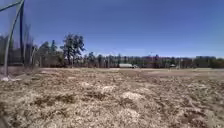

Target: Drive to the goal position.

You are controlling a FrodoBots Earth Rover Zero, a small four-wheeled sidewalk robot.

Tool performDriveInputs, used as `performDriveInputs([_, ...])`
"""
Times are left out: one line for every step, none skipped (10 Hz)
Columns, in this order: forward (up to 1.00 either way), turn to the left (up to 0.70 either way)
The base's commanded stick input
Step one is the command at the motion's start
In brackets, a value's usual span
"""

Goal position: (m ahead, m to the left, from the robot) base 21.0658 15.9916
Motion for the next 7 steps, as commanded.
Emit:
performDriveInputs([0.70,0.00])
performDriveInputs([0.70,0.00])
performDriveInputs([0.70,0.00])
performDriveInputs([0.70,0.00])
performDriveInputs([0.70,0.00])
performDriveInputs([0.70,0.00])
performDriveInputs([0.70,0.00])
